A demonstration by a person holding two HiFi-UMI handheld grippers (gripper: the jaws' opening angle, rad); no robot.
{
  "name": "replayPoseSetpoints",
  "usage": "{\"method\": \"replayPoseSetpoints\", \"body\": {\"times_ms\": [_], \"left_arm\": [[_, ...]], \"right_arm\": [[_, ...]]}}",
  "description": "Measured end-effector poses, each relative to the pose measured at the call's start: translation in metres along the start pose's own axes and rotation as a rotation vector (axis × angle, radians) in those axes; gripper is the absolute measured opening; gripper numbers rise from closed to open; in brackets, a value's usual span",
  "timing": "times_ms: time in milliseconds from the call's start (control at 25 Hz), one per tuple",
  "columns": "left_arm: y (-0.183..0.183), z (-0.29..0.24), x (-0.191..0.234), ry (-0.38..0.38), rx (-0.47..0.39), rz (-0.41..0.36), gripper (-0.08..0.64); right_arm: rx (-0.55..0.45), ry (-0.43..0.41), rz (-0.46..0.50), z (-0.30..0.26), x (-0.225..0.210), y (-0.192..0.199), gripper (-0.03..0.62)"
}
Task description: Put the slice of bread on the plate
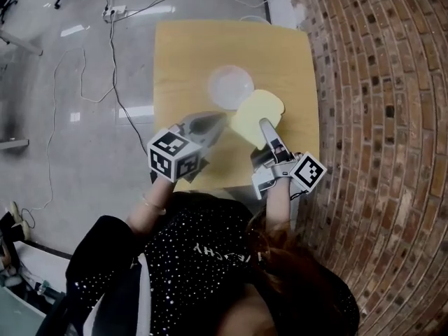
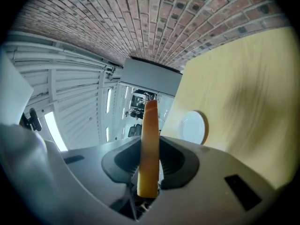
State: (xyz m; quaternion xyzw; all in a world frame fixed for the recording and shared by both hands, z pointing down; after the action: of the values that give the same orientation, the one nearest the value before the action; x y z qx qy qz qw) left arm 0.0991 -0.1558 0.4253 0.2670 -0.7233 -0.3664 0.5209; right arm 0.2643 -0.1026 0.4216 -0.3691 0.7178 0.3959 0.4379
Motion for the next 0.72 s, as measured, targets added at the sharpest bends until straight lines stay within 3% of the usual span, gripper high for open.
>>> {"method": "replayPoseSetpoints", "body": {"times_ms": [200,360,600,720], "left_arm": [[-0.006,-0.006,0.031,-0.127,-0.015,-0.045,0.009],[-0.005,0.004,0.057,-0.213,0.001,-0.060,0.009],[0.002,0.008,0.082,-0.224,0.004,-0.005,0.009],[0.005,0.010,0.091,-0.230,-0.002,-0.008,0.009]], "right_arm": [[0.114,0.013,0.044,-0.046,-0.015,-0.031,0.095],[0.211,0.056,0.135,-0.089,-0.029,-0.040,0.095],[0.332,0.104,0.143,-0.138,-0.043,-0.030,0.095],[0.377,0.089,0.174,-0.159,-0.046,-0.025,0.095]]}}
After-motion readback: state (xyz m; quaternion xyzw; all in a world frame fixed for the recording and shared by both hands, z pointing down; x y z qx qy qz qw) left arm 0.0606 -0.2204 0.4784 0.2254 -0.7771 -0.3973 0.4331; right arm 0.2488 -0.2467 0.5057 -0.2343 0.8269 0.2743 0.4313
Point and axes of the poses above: the fingertips, and each gripper's own axes: z backward along the fingers, x to its left, y out of its underside, the point moved 5 cm from there along z, backward along the fingers, and after that the axes turned 7 degrees about y, right-handed, at the moved point
